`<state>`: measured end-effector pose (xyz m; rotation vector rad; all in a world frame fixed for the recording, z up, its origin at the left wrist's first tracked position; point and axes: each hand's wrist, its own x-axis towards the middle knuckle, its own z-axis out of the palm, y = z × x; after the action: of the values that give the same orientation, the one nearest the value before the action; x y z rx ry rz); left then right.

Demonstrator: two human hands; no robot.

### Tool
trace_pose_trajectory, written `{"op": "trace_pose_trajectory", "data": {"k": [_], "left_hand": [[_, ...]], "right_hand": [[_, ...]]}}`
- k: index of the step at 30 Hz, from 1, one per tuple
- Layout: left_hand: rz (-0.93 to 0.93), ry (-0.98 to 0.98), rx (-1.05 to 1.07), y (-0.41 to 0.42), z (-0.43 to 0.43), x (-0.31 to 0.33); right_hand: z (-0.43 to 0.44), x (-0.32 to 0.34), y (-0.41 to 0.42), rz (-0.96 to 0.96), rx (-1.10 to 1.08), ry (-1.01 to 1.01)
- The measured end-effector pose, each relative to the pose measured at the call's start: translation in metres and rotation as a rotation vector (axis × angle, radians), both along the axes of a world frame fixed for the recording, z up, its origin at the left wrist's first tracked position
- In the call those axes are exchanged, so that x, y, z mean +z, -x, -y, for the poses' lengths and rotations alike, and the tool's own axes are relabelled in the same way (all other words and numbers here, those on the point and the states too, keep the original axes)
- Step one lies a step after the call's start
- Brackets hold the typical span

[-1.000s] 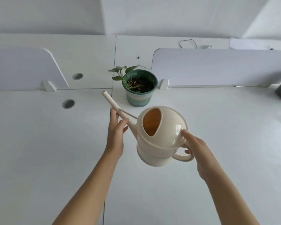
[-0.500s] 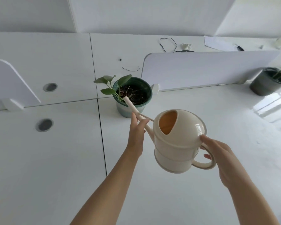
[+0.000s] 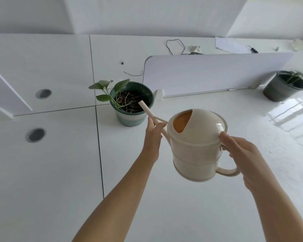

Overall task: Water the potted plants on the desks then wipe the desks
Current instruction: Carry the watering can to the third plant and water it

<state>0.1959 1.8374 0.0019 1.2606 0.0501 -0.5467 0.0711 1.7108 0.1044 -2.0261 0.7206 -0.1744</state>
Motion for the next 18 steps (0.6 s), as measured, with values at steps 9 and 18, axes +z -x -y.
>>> {"op": "trace_pose_trajectory", "data": {"k": [9, 18], "left_hand": [[0.040, 0.010, 0.013, -0.014, 0.010, 0.012], [0.047, 0.074, 0.035, -0.004, 0.006, 0.006]], "right_hand": [[0.007, 0.005, -0.014, 0.048, 0.029, 0.127], [0.009, 0.004, -0.012, 0.053, 0.012, 0.093]]}}
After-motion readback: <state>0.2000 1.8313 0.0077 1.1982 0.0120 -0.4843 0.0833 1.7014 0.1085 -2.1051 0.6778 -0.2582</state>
